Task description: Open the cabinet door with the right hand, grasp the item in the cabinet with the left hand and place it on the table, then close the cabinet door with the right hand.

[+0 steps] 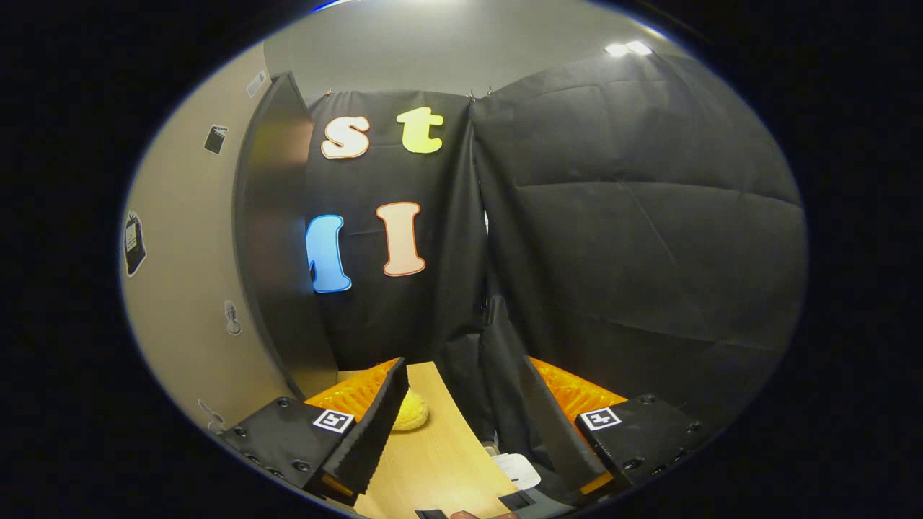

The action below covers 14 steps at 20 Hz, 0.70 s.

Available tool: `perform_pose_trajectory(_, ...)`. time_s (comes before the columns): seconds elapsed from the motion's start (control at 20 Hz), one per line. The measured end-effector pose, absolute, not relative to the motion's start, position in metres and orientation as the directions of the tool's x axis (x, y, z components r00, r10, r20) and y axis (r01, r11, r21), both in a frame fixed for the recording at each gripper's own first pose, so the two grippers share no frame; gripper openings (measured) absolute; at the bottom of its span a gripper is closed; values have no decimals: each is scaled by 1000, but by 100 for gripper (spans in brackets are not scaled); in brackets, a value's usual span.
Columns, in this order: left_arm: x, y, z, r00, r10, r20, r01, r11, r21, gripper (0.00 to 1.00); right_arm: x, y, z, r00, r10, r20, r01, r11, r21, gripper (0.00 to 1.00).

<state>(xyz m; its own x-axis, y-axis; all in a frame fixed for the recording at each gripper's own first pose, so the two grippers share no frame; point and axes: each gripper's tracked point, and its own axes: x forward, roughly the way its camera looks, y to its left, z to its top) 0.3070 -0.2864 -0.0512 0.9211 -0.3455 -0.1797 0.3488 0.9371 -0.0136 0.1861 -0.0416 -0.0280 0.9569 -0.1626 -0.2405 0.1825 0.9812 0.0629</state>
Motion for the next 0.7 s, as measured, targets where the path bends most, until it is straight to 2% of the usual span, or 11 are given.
perform_pose_trajectory(0.1,323,-294,-58,928,-317,-195,325,946,8,89,189,-48,-35,953,-163,-257,184,981,60,98)
perform_pose_trajectory(0.35,351,-318,-71,933,-300,-198,312,950,28,88,197,-56,-45,944,-168,-284,191,980,57,98)
perform_pose_trajectory(0.5,360,-322,-77,937,-281,-207,292,956,22,76,200,-59,-44,947,-171,-272,201,976,83,98)
perform_pose_trajectory(0.6,366,-319,-78,945,-260,-201,270,962,28,73,203,-63,-47,945,-176,-277,207,975,86,98)
perform_pose_trajectory(0.7,371,-323,-80,944,-261,-202,271,962,21,62,208,-69,-49,942,-184,-281,215,973,84,98)
